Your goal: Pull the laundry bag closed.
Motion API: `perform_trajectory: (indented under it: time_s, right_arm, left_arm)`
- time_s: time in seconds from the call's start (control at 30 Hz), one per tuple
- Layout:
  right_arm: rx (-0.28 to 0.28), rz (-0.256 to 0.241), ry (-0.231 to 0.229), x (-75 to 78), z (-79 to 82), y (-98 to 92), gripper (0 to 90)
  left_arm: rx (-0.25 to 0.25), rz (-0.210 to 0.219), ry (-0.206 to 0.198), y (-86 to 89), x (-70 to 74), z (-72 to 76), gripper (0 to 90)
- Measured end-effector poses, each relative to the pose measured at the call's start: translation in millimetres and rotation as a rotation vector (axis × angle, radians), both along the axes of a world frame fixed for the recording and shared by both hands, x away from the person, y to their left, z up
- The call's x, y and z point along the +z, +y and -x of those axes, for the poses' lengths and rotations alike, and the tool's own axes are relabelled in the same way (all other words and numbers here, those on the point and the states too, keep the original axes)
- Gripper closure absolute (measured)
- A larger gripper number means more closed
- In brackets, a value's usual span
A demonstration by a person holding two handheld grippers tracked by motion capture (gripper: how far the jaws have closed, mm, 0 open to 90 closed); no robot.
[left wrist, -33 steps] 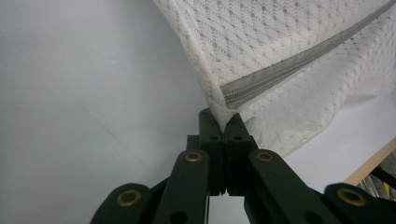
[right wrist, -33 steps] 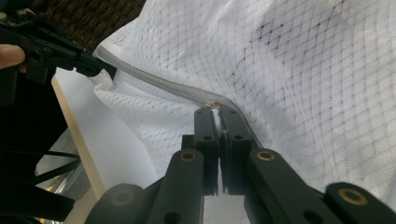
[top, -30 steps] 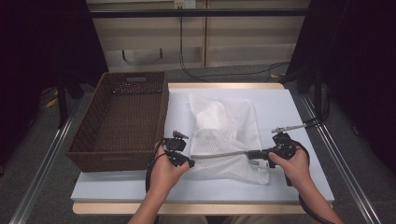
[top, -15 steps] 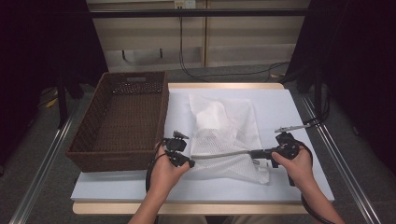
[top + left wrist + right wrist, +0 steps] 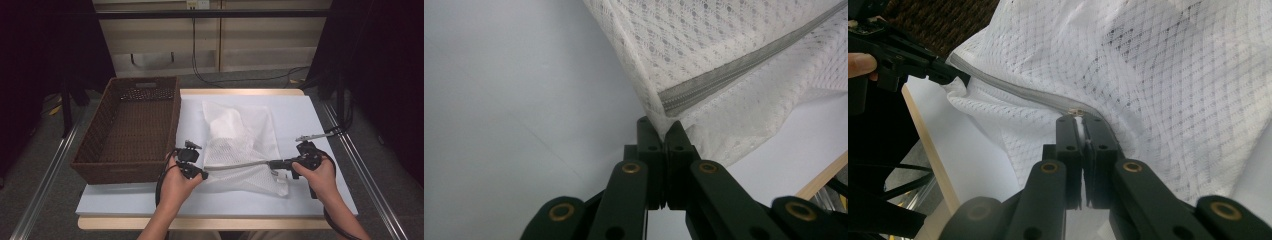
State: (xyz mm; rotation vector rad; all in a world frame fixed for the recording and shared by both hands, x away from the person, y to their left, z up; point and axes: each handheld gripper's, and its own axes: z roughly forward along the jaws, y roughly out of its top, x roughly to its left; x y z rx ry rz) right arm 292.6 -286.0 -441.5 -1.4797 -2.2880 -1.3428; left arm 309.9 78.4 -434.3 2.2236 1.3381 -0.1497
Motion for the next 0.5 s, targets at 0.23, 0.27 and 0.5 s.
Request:
perform_trajectory:
  time_s: [0.23,0.27,0.5]
  right_arm:
    - [0.001,0.000,-0.001,0.6,0.2,-0.4,86.8]
    - [0.002,-0.001,0.001,0.4,0.2,-0.3,86.8]
    - [0.004,-0.003,0.005,0.6,-0.3,0.1,86.8]
  left_arm:
    - [0.001,0.001,0.001,-0.9,-0.1,0.6,89.1]
    - [-0.003,0.001,0.006,-0.4,-0.7,0.4,89.1]
    - [0.005,0.012,0.007,0.7,-0.7,1.1,89.1]
